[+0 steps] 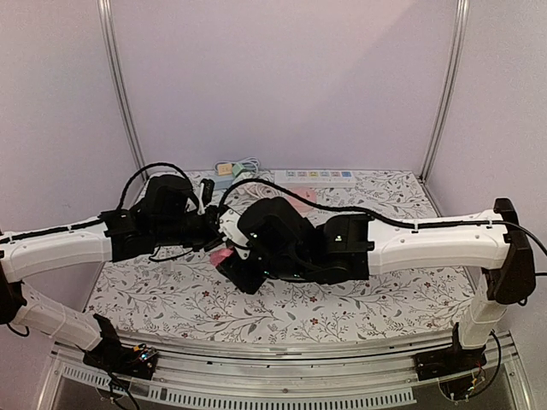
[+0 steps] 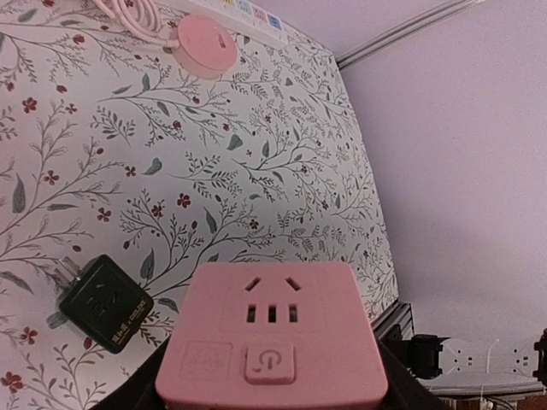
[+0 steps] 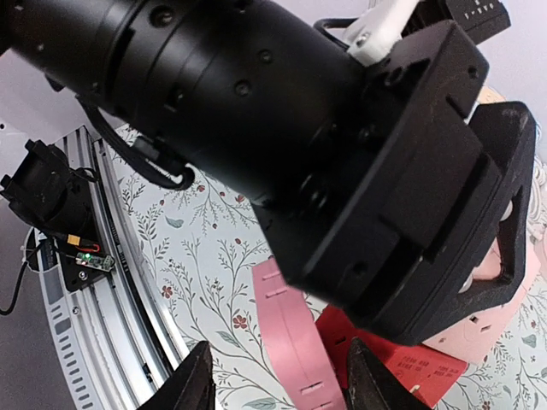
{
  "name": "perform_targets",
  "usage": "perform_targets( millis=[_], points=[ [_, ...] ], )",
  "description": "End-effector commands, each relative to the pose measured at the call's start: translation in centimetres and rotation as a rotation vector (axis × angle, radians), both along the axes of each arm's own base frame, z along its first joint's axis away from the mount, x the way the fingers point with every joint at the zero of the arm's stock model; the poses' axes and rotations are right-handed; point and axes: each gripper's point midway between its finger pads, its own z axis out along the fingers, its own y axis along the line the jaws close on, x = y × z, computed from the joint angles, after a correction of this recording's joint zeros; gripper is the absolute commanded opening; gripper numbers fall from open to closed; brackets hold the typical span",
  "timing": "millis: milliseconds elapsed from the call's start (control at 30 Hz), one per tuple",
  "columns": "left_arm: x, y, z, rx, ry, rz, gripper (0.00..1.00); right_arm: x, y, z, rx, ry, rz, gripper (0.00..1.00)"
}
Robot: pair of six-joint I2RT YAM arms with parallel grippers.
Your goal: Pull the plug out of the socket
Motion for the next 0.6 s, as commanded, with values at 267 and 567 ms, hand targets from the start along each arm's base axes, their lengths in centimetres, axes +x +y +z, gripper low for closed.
perform_targets(
  millis=[267, 567],
  points=[
    [2.5, 0.5, 4.8, -0.125, -0.095, 0.050, 0.03, -2.6, -3.8, 5.8, 0.171, -0.074, -0.022, 0.60],
    [2.5, 0.7, 5.4, -0.193, -0.122, 0.070, 0.02, 3.2, -7.9, 5.0, 0.156, -0.043, -0.348, 0.78]
  ],
)
